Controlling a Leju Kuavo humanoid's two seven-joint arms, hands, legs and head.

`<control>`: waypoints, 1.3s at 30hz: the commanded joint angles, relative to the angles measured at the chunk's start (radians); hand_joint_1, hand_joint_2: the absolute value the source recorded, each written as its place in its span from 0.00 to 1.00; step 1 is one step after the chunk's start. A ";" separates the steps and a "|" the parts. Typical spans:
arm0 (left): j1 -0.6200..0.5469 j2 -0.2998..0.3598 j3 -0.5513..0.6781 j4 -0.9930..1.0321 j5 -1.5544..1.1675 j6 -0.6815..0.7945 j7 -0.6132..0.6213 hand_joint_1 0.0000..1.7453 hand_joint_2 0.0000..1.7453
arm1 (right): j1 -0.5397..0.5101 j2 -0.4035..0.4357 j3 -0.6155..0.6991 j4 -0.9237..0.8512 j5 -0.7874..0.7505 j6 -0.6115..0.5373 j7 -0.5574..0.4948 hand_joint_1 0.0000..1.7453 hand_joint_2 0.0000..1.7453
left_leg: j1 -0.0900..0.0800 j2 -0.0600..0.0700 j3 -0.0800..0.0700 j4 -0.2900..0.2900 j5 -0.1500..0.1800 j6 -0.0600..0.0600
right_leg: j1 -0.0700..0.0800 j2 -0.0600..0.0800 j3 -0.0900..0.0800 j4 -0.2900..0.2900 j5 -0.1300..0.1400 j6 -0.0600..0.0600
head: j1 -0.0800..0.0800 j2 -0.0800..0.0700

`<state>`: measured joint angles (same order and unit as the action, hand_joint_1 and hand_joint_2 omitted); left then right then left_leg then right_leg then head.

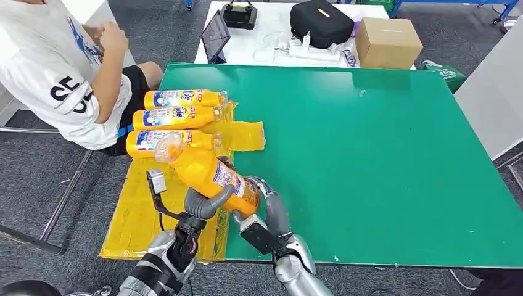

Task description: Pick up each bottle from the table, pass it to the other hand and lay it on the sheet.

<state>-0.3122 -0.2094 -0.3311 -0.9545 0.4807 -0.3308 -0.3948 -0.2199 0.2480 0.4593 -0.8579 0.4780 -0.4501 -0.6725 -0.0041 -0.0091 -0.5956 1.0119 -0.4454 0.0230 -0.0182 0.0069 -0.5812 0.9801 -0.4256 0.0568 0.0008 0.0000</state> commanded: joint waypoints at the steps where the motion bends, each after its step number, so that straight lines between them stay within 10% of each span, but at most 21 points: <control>1: -0.043 0.000 -0.024 -0.027 -0.048 0.074 -0.029 1.00 1.00 | 0.009 -0.020 0.058 0.063 -0.016 0.059 0.016 0.00 0.00 | 0.002 -0.001 0.002 0.001 -0.001 -0.001 | 0.002 -0.002 0.003 -0.001 -0.001 -0.002 | 0.000 0.000; 7: -0.022 0.024 0.091 -0.193 -0.330 0.375 -0.132 1.00 1.00 | 0.178 -0.088 -0.040 -0.435 -0.173 0.198 0.026 0.00 0.00 | 0.002 -0.002 -0.001 0.002 -0.001 -0.002 | 0.003 -0.003 0.001 0.001 -0.002 -0.003 | 0.000 0.000; 17: -0.018 0.017 0.097 -0.190 -0.337 0.371 -0.128 1.00 1.00 | 0.182 -0.086 -0.045 -0.441 -0.172 0.206 0.038 0.00 0.00 | 0.001 0.000 0.000 0.000 0.000 -0.001 | 0.001 -0.001 0.001 -0.001 0.000 -0.001 | 0.000 0.000; 24: -0.014 0.072 0.197 -0.305 -0.690 0.699 -0.185 1.00 1.00 | 0.296 -0.070 -0.202 -0.818 -0.259 0.104 -0.024 0.00 0.00 | 0.001 0.000 0.000 0.002 -0.002 -0.002 | 0.002 -0.001 0.001 0.001 -0.002 -0.003 | 0.000 0.000; 27: -0.051 0.176 0.151 -0.228 -1.181 0.890 -0.018 1.00 1.00 | 0.300 -0.055 -0.233 -0.832 -0.266 0.074 -0.022 0.00 0.00 | 0.001 0.001 0.000 0.000 -0.001 -0.001 | 0.001 0.000 0.000 0.000 0.000 -0.002 | 0.000 0.000; 32: -0.103 0.307 0.134 -0.012 -1.628 0.785 0.177 1.00 1.00 | 0.329 -0.072 -0.269 -0.906 -0.307 0.031 -0.026 0.00 0.00 | 0.002 0.001 0.003 -0.001 0.000 -0.002 | 0.002 0.000 0.003 -0.001 0.000 -0.003 | 0.000 0.000; 39: -0.128 0.323 0.108 0.104 -1.682 0.696 0.176 1.00 1.00 | 0.339 -0.087 -0.299 -0.984 -0.340 0.016 -0.026 0.00 0.00 | 0.002 0.002 0.003 0.000 0.000 -0.002 | 0.002 -0.001 0.002 -0.001 -0.001 -0.003 | 0.000 0.000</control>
<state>-0.3620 0.0447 -0.1797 -1.0665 -1.1872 0.4264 -0.2174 0.1124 0.1865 0.2235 -1.7530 0.1491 -0.4234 -0.6981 -0.0038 -0.0058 -0.5949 1.0117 -0.4451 0.0225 -0.0180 0.0090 -0.5823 0.9803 -0.4254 0.0561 0.0008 0.0000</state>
